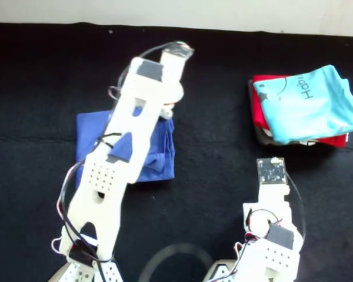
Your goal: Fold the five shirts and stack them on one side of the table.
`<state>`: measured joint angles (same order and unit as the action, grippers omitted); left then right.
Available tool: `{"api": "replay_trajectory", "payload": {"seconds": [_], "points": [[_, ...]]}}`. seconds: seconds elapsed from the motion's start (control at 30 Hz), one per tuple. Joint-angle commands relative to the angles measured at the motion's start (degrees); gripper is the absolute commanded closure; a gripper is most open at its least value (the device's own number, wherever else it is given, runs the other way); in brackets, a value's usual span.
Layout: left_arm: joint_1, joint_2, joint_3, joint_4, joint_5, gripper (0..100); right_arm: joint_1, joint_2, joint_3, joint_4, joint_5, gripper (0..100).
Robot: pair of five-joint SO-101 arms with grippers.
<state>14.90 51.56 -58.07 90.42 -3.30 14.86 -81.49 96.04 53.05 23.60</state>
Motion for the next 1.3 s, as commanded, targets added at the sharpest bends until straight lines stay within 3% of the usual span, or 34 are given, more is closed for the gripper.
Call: {"api": "replay_trajectory", "payload": {"seconds": [0.0, 0.2, 0.5, 0.6, 0.87, 1.0, 1.27], "points": [[2.59, -0.4, 1.8, -4.04, 0.18, 99, 0.84, -0.57, 3.3, -0.92, -0.53, 99.1], [2.59, -1.1, 1.8, -5.27, 0.18, 99, 0.84, -0.57, 3.3, -0.92, -0.53, 99.1], [1.63, -2.59, -7.43, 11.08, 0.18, 99, 0.84, -0.57, 3.3, -0.92, -0.53, 99.1], [0.31, -4.62, -4.79, 11.6, 0.26, 99, 0.84, -0.57, 3.3, -0.92, -0.53, 99.1], [0.4, -17.71, 22.64, 10.73, 0.09, 99, 0.84, -0.57, 3.3, -0.92, -0.53, 99.1], [0.57, -21.76, 35.21, 5.01, 0.26, 99, 0.84, -0.57, 3.3, -0.92, -0.53, 99.1], [7.52, -28.0, 45.14, 3.16, 0.26, 99, 0.84, -0.57, 3.3, -0.92, -0.53, 99.1]]}}
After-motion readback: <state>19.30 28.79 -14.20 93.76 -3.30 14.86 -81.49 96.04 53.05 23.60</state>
